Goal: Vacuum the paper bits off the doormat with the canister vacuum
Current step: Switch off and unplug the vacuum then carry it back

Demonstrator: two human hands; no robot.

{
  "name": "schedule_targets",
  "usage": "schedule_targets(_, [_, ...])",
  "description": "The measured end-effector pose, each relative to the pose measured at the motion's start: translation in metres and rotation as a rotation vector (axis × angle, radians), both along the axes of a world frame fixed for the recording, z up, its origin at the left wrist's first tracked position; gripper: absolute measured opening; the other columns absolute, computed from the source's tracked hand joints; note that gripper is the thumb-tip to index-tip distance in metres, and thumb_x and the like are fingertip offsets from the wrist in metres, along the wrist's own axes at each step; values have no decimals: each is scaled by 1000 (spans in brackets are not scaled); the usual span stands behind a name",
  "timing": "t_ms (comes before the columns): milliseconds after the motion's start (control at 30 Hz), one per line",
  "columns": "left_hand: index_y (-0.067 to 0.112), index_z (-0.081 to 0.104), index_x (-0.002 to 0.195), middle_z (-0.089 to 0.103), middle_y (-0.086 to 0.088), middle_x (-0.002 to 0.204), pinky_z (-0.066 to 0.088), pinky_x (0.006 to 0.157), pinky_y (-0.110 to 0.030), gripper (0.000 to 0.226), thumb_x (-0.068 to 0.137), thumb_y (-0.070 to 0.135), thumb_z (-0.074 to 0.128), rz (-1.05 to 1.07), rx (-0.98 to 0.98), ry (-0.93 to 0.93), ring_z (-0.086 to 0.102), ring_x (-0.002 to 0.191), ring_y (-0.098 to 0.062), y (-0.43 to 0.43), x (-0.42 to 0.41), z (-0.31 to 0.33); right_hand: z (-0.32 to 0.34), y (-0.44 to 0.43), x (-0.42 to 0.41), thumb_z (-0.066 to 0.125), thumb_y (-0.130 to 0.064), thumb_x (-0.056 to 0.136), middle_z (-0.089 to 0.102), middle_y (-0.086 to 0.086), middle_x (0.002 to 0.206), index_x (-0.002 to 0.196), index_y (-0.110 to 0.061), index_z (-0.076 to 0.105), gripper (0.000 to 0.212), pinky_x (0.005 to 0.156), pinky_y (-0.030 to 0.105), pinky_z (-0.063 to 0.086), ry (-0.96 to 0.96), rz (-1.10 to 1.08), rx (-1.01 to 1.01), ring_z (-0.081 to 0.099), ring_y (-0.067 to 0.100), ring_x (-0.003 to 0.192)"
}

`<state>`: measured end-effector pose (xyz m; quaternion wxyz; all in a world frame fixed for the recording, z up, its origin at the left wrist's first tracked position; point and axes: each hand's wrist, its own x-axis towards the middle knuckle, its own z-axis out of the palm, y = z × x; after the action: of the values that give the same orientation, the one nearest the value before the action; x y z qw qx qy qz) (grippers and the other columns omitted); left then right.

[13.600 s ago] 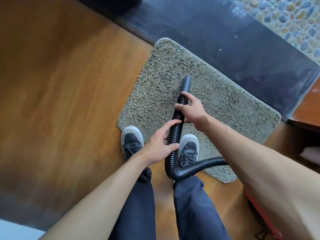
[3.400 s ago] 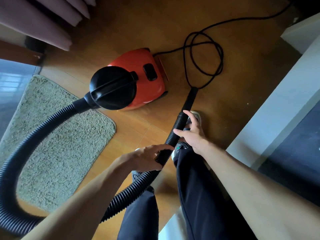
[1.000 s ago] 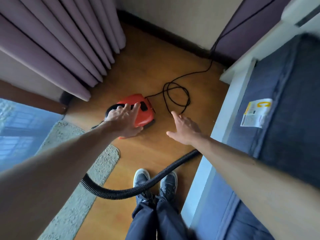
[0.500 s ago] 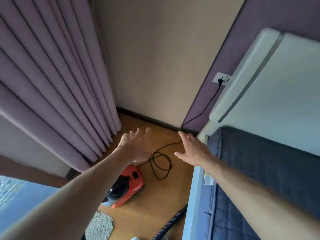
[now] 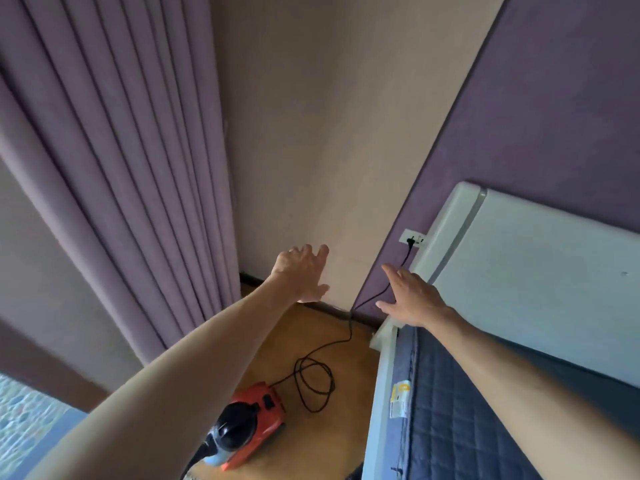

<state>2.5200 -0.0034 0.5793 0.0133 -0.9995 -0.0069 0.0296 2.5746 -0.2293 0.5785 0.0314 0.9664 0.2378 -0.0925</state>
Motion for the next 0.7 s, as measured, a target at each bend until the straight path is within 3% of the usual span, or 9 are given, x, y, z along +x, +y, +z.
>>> schedule_targets(267, [20,19,150,48,-12,138,51,89,-42,78,91,58,53,-6,26,13,56,118,-33,25,-8,7,37,4,-2,61,-46,90,46,13,136,150,-19,19,77,87,43,52,-47,-33,-7,52,31,121])
schedule_targets(700, [19,24,146,52,-11,133,51,89,-42,72,92,57,53,-7,9,15,58,115,-32,15,-10,1,32,3,0,60,-43,92,45,14,138,150,-18,21,74,84,41,51,-31,-65,42,52,32,121])
